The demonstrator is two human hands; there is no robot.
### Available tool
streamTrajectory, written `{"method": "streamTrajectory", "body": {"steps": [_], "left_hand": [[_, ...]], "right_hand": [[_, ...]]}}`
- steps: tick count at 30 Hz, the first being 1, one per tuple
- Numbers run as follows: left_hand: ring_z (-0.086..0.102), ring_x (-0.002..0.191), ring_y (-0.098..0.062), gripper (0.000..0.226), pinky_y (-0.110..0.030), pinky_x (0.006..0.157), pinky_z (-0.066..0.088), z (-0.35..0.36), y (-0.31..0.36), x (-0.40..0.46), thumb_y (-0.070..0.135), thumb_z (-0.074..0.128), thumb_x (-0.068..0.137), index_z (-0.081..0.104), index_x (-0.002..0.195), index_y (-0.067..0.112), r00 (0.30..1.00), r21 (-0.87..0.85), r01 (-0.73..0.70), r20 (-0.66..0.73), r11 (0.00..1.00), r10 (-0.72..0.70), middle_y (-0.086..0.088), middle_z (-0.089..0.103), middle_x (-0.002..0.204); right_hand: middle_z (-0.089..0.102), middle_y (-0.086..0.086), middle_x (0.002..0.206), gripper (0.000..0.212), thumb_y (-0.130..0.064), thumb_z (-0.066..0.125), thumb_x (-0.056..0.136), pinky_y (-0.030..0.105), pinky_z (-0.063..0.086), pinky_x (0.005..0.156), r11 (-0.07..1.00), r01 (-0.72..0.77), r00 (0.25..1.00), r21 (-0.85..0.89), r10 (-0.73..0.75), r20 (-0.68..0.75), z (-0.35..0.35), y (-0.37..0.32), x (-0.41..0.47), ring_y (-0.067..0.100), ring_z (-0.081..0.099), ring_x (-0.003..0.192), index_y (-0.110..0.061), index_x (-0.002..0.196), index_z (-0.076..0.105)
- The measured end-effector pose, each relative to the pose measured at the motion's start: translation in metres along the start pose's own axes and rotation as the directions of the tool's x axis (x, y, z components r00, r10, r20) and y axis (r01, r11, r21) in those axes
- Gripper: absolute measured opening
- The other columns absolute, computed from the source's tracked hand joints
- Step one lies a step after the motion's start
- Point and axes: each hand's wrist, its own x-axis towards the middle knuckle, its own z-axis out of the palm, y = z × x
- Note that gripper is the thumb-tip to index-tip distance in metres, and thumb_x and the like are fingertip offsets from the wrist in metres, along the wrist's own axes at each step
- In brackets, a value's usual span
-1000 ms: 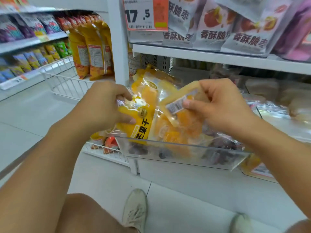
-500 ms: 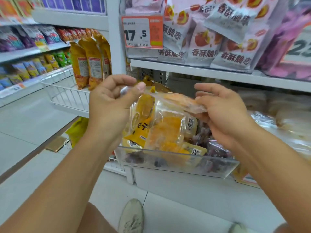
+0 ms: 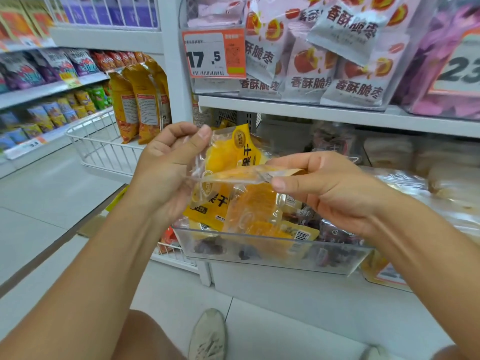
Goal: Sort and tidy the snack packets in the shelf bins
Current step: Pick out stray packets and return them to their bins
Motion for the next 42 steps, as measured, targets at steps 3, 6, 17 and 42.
{"method": "streamTrajectory", "body": {"steps": [3, 6, 17, 42], "left_hand": [[0.065, 0.070, -0.008, 0.018, -0.023, 0.063, 0.057, -0.001, 0.002, 0.001, 0.012, 0.071, 0.072, 0.059, 0.084, 0.018, 1.000, -0.033, -0.002, -0.002, 0.999, 0.002, 0.002, 0.067, 0.075], [0.064, 0.068, -0.007, 0.020, -0.024, 0.068, 0.055, 0.001, -0.001, -0.001, 0.012, 0.072, 0.071, 0.060, 0.085, 0.019, 0.998, 0.048, -0.051, 0.044, 0.998, 0.049, 0.004, 0.064, 0.070], [0.067, 0.067, -0.011, 0.012, -0.027, 0.066, 0.060, 0.005, -0.007, 0.003, 0.012, 0.066, 0.078, 0.061, 0.085, 0.021, 0.967, -0.075, 0.152, 0.218, 0.985, -0.133, 0.000, 0.068, 0.072], [0.074, 0.094, -0.029, 0.030, -0.051, 0.084, 0.060, 0.020, -0.027, 0.016, 0.005, 0.078, 0.082, 0.069, 0.110, 0.008, 0.986, 0.084, -0.009, -0.163, 0.996, 0.023, -0.012, 0.076, 0.100]], "right_hand": [[0.074, 0.014, 0.112, 0.059, -0.014, 0.085, 0.047, 0.030, 0.051, 0.102, 0.997, 0.052, 0.996, -0.057, -0.047, 0.075, 0.004, -0.002, -0.002, 0.022, 0.068, 0.111, -0.003, 0.104, 0.075], [0.078, 0.007, 0.092, 0.037, -0.026, 0.086, 0.060, 0.037, 0.058, 0.091, 0.972, 0.123, 0.968, -0.199, -0.161, -0.190, 0.009, 0.003, 0.004, 0.022, 0.074, 0.094, -0.010, 0.092, 0.078], [0.070, -0.008, 0.119, 0.007, -0.031, 0.081, 0.076, 0.035, 0.055, 0.086, 0.890, 0.349, 0.863, -0.293, -0.427, -0.268, 0.014, 0.012, 0.021, 0.011, 0.069, 0.105, -0.026, 0.079, 0.078], [0.076, 0.015, 0.089, 0.011, -0.011, 0.069, 0.093, 0.036, 0.063, 0.066, 0.985, 0.133, 0.934, -0.114, -0.163, -0.319, 0.029, 0.028, 0.030, 0.021, 0.074, 0.072, -0.002, 0.100, 0.069]]}}
